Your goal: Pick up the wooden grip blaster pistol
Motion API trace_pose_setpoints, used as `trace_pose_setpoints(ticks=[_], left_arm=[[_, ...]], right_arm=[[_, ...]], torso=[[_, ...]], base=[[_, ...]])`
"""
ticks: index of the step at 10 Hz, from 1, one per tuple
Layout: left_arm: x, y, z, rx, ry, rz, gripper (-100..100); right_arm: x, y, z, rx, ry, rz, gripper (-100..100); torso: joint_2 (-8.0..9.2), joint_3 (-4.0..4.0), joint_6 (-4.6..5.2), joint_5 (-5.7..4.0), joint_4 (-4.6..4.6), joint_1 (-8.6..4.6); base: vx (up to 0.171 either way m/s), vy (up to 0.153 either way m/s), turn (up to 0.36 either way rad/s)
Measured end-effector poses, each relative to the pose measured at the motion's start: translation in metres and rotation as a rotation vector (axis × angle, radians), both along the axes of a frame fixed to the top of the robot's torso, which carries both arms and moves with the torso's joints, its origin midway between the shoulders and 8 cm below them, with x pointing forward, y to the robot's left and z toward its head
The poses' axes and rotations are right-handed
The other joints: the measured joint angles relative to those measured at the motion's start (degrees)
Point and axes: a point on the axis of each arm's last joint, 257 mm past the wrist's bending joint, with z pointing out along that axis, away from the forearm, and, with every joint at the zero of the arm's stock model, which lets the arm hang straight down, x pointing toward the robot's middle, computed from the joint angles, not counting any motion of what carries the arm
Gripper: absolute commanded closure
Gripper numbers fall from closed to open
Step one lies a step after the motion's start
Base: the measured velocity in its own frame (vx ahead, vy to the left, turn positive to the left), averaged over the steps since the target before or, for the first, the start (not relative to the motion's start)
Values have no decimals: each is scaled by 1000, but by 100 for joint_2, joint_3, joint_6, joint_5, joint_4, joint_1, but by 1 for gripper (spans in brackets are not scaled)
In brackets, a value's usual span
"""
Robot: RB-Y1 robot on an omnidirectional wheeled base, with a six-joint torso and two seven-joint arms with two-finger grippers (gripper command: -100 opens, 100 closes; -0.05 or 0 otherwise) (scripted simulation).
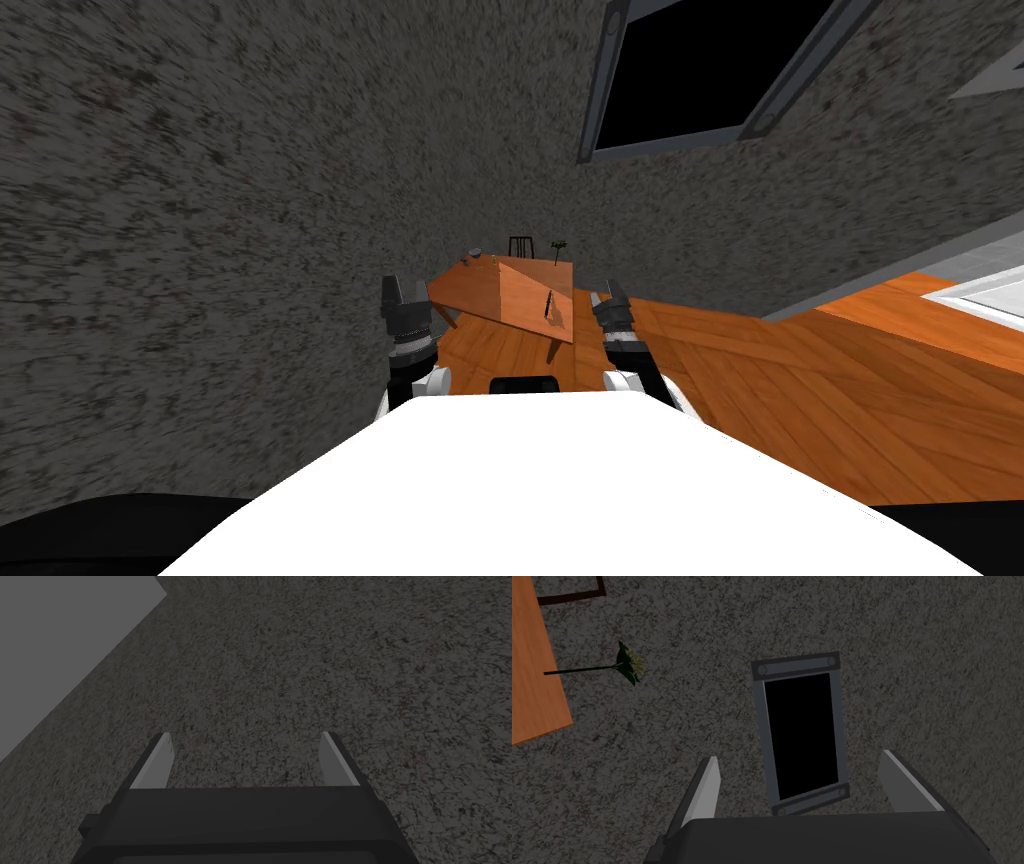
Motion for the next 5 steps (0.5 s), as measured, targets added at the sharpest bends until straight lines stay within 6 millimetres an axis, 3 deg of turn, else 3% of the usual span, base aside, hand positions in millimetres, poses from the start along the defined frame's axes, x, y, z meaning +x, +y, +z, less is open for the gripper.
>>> trace_pose_setpoints(ticks=[3,5], left_arm=[[0,0,0,0,0,0,0],[0,0,0,0,0,0,0]], right_arm=[[5,-7,-43,-97,123,-23,-100],[5,-11,-76,-171,210,-41,-100]], torso=[[-2,0,3,-3,0,-18],[-7,-4,0,-2,-1,-8]], base=[[-97,95,177],[-92,154,301]])
